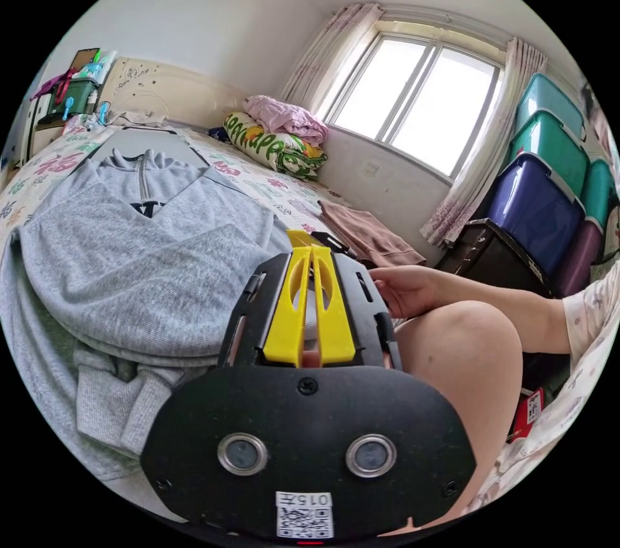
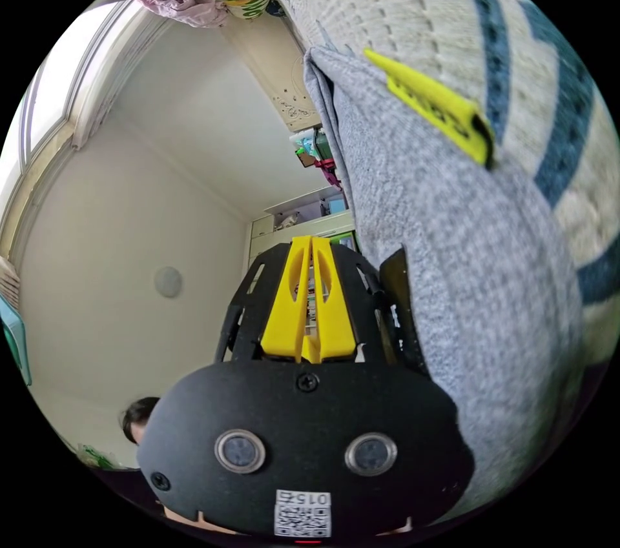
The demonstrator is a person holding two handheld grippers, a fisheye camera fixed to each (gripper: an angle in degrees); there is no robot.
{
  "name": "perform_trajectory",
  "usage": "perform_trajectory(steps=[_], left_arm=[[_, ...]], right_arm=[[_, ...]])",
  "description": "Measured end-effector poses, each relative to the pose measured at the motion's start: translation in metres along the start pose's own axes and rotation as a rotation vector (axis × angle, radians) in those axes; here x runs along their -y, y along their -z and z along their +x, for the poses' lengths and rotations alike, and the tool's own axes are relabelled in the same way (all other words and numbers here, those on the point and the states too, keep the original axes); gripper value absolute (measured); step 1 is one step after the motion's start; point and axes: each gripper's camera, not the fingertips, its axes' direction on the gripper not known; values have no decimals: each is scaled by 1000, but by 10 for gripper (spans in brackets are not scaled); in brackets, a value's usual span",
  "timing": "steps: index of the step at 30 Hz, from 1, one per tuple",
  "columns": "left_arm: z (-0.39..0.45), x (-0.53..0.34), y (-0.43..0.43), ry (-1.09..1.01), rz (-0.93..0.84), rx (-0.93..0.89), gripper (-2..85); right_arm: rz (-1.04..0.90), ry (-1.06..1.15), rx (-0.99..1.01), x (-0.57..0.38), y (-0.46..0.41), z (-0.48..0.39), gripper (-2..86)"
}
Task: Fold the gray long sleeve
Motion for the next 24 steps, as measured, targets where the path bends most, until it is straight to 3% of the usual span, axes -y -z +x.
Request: perform_trajectory(steps=[6,24], left_arm=[[4,5,-21,-49,-89,-37,-8],[25,-18,-75,-99,-116,16,-8]], right_arm=[[2,1,-2,-49,-22,-25,-5],[1,-5,4,-169,-81,-43,-4]])
